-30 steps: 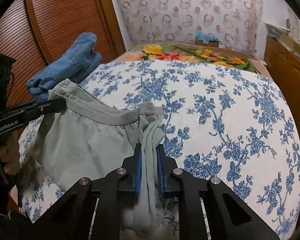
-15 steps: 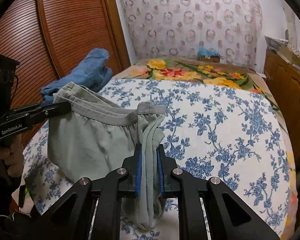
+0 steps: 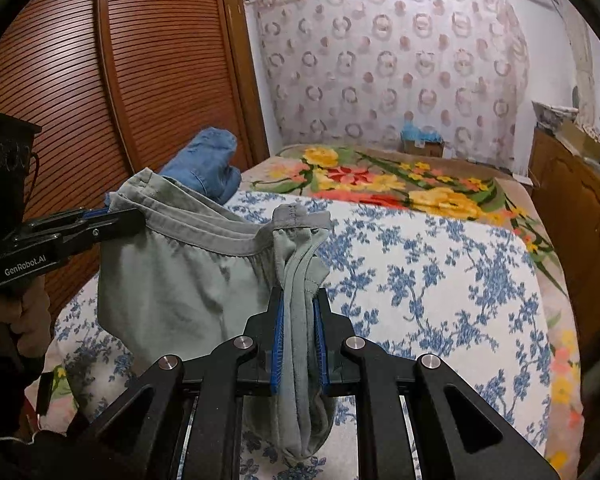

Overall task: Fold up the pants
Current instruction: 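Grasp the bundle edge with both grippers and lift it off the bed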

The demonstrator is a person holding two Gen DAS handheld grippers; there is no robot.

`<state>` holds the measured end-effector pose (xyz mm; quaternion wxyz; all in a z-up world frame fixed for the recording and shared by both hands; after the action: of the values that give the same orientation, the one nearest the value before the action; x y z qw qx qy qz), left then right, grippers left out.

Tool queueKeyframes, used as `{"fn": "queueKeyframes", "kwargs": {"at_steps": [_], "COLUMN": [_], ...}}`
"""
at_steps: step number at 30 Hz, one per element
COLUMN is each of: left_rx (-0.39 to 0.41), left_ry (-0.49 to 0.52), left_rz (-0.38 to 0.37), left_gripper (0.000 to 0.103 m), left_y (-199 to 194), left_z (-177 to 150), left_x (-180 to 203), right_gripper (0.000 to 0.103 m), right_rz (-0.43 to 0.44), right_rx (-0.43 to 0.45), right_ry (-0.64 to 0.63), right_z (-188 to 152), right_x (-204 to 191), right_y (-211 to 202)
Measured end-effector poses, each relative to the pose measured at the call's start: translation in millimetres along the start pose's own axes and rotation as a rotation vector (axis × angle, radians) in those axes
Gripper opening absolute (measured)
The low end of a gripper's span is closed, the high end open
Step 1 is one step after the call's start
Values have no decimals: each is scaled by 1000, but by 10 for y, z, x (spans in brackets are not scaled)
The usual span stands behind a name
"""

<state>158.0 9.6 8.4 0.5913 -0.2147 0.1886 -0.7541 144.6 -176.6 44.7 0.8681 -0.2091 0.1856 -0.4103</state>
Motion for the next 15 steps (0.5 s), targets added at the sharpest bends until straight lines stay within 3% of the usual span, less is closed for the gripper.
{"fn": "queueKeyframes", "kwargs": {"at_steps": [8,15], "left_rx": [44,51], "left_ry": [-8,-44], "left_rz": [36,93], "left_gripper": [16,16], "left_y": [-164,-221], "left_z": [229,263], "left_x": [-168,-464], "right_gripper": [14,13], "right_rz": [11,47], "right_rx": [27,38], "right_ry": [-85,-163], "right_z": [431,671], "right_x": [-151,-312], "right_y": [-49,183]}}
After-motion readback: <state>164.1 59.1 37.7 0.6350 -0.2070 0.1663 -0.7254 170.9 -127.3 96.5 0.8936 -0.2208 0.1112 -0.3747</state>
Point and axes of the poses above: each gripper's, at about its wrist camera, not at the fingertips, and y roughly the way its jaws point, x to its right, z to its top, the point moved 5 cm from there along y, roughly the way its jaws point, and after that the axes turned 6 degrees about z, right-handed, at the moved point
